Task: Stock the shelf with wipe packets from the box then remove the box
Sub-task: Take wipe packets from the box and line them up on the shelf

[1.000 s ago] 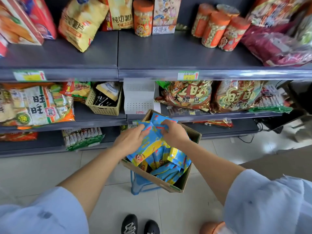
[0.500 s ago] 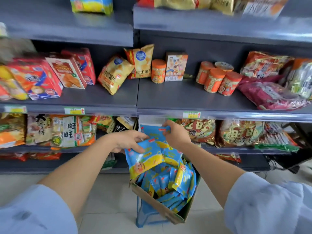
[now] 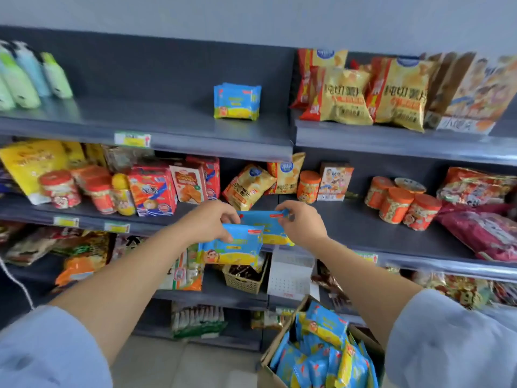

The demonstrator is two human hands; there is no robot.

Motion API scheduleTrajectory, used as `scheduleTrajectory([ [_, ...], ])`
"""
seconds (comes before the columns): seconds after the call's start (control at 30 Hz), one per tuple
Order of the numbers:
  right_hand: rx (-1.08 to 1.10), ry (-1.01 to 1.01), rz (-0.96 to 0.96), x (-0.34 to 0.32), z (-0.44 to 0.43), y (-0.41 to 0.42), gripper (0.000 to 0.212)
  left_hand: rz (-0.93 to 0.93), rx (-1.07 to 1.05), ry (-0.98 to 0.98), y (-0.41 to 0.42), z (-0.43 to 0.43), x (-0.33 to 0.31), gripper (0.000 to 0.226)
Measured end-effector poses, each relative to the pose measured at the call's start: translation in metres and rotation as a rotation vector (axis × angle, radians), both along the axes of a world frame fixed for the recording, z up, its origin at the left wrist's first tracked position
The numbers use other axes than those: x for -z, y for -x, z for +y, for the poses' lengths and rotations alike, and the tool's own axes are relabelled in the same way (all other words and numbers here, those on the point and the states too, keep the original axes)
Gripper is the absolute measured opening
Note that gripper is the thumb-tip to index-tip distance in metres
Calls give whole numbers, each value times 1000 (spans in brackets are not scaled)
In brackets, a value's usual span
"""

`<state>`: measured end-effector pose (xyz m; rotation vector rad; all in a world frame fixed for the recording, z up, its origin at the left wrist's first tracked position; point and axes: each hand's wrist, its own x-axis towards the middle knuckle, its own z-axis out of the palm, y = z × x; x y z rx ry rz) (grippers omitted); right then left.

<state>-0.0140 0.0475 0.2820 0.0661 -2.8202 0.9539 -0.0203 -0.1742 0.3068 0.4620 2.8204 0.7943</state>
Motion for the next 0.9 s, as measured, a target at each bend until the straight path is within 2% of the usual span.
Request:
scheduleTrajectory([
  [0.33,-2,76,249,-79,-84,35,19,285,-9,-63,29,-73,-77,23],
  [0.63,56,183,358,-118,-105,75,12,486,24,-74,61,-96,-117,24],
  [0.9,51,228,417,-142,-100,143,15,528,22,-137,122,-90,-145,23],
])
